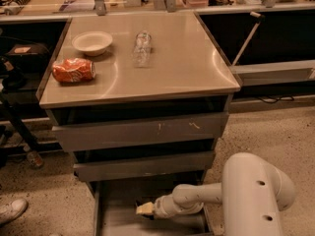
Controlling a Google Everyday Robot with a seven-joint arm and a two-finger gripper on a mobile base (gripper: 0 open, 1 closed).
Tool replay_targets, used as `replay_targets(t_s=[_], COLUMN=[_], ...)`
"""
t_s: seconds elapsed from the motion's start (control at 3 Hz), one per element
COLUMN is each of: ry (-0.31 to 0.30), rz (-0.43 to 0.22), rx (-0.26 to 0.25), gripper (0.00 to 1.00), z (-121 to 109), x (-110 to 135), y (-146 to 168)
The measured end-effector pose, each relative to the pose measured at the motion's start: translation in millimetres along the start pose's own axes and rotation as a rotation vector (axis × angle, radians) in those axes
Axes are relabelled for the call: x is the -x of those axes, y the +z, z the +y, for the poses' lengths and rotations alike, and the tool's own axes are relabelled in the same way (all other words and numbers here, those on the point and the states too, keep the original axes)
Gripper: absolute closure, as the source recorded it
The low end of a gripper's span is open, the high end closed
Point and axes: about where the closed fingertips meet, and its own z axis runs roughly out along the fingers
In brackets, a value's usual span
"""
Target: Place rxbar chocolate into bottom drawer
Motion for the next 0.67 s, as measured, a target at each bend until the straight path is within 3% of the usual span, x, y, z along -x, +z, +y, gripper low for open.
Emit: replay_targets(t_s=[0.67], ry=[0.032], rz=[0.002], rx=[0.007], gripper=[1.00], z=[-11.0], x=[11.9], y=[24.0])
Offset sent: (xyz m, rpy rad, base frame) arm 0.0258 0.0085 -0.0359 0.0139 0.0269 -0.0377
